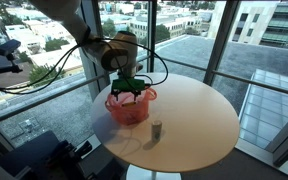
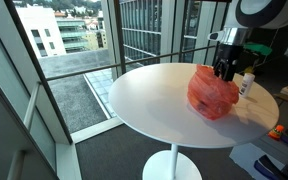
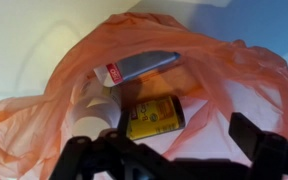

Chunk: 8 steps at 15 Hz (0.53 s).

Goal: Pick up the mentos container from the orange plastic and put it on the table

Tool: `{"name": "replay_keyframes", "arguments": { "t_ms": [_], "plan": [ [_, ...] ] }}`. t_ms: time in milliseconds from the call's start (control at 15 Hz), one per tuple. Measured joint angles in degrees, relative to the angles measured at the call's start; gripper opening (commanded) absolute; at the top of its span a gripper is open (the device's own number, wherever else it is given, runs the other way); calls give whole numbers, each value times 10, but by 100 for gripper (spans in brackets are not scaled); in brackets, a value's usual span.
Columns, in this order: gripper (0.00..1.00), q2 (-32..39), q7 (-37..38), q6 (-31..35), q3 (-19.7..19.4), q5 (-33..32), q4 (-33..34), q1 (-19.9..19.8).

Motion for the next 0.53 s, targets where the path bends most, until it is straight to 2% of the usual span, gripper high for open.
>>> {"name": "replay_keyframes", "arguments": {
  "t_ms": [533],
  "plan": [
    [100, 38, 0, 61, 9, 0, 1, -5]
  ]
}}
